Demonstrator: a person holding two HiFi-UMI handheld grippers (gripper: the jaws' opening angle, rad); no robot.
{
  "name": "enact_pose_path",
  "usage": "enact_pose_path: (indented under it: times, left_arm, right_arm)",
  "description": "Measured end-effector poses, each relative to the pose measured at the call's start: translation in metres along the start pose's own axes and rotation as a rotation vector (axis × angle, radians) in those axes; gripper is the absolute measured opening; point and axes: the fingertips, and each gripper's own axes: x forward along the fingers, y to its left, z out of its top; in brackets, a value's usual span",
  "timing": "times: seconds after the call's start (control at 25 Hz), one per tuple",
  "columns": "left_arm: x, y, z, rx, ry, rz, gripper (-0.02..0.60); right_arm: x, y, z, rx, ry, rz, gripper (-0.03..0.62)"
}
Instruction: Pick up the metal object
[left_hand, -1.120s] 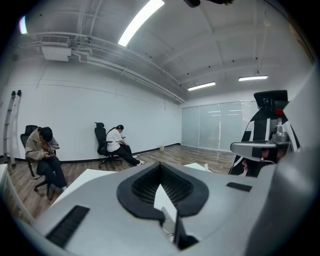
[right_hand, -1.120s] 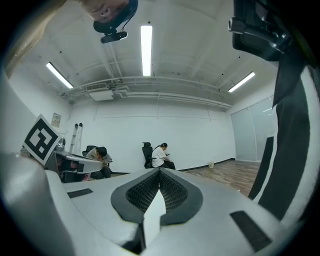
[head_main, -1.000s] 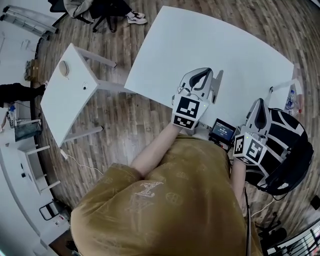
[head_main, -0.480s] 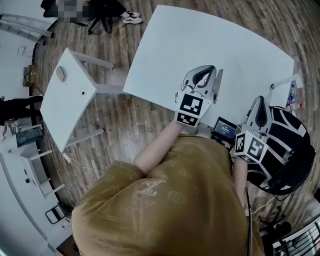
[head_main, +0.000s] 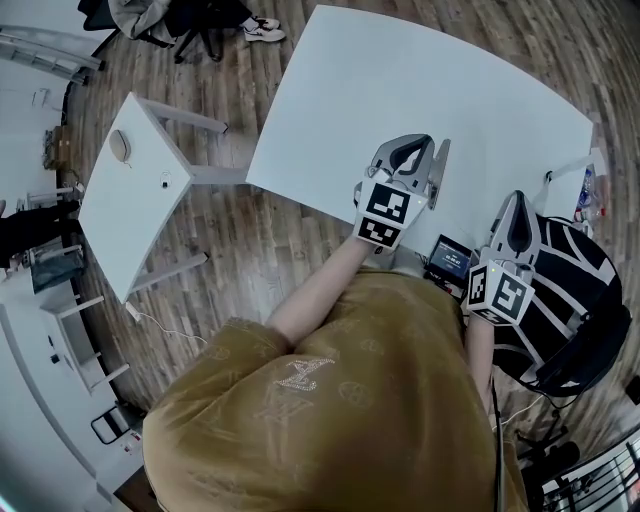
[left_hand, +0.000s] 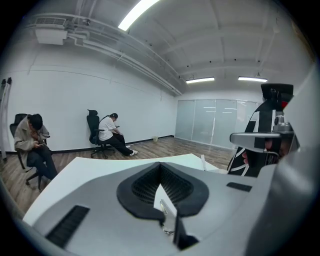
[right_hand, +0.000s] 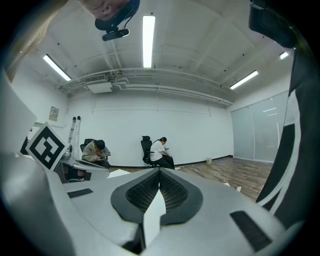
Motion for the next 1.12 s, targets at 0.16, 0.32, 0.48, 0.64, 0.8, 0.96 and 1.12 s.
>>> enact_pose_path:
  times: [0.16,0.32,0.48,0.64,0.8,0.96,1.12]
  left_arm:
    - [0.008,0.006,-0.017,-0.007,0.052,0.001,0.008]
    - [0.016,0.009,-0.038,-0.013,0.112,-0.003,0.008]
    - [0.022,0.01,-0.058,-0.017,0.17,-0.015,0.008]
    - [0.026,0.012,-0.078,-0.026,0.223,-0.021,0.008]
    - [0.03,0.01,-0.099,-0.049,0.276,-0.041,0.008]
    - [0.033,0.009,-0.116,-0.086,0.324,-0.069,0.008]
    - [0.038,0.006,-0.134,-0.134,0.375,-0.09,0.01]
  right_arm:
    - [0.008,0.004,-0.008,-0.004,0.016,0.008,0.008]
    - [0.019,0.007,-0.028,-0.004,0.06,0.018,0.009]
    - [0.032,0.012,-0.047,-0.007,0.108,0.038,0.009]
    - [0.042,0.015,-0.068,-0.004,0.165,0.047,0.008]
    - [0.047,0.015,-0.095,0.027,0.235,0.049,0.008]
    - [0.047,0.019,-0.121,0.034,0.294,0.061,0.008]
    - [0.044,0.02,-0.135,0.036,0.328,0.063,0.008]
